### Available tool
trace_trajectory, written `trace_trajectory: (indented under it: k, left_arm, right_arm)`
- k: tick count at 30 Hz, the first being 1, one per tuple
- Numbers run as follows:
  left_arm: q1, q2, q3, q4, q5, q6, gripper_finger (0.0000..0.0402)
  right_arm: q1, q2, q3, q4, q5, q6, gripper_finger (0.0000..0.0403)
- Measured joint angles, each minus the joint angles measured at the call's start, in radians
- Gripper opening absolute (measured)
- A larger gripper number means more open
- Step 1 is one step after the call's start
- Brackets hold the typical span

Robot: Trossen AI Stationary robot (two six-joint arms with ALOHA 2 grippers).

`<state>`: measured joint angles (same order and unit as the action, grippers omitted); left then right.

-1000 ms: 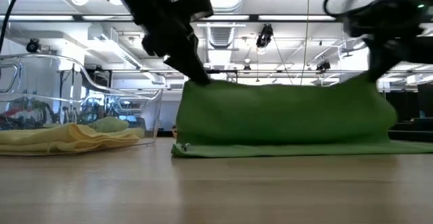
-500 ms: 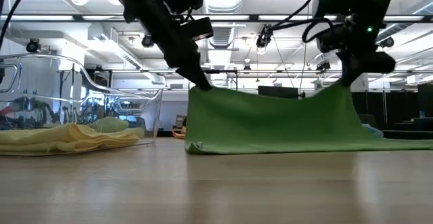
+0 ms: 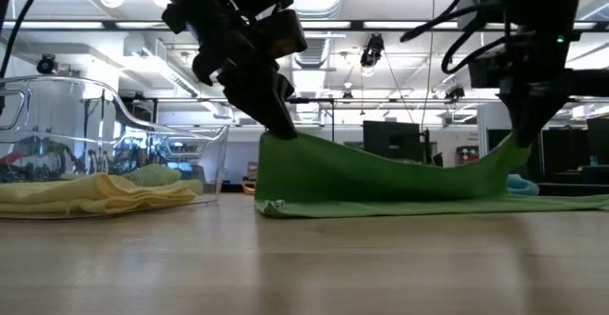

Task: Fold microfiber towels
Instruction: Fold the right green microfiber towel on the table

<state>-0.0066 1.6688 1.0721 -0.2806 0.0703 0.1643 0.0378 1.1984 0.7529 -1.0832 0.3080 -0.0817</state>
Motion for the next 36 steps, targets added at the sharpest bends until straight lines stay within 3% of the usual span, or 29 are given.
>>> trace_trajectory:
  k: [5,8,22,31,36]
  left_arm:
    - [-0.014,0.000,0.000,0.001,0.000,0.000,0.0001]
    - [-0.013,-0.001,0.000,0.003,-0.001,0.000,0.0001]
    - [-0.057,0.085,-0.002,0.079,0.006,-0.056,0.0001]
    - [-0.069,0.118,-0.001,0.113,0.010,-0.056,0.0001]
    - [-0.077,0.118,-0.001,0.114,0.080,-0.048,0.0001]
  right_arm:
    - [0.041,0.061,0.039,0.001,-0.030,0.111,0.0009]
    - [0.040,0.116,0.055,-0.009,-0.110,0.157,0.0009]
    - [0.054,0.318,0.036,-0.067,-0.181,0.126,0.0008]
    - [0.074,0.342,0.031,-0.024,-0.241,0.131,0.0012]
    - [0.076,0.341,0.027,-0.029,-0.255,0.150,0.0049]
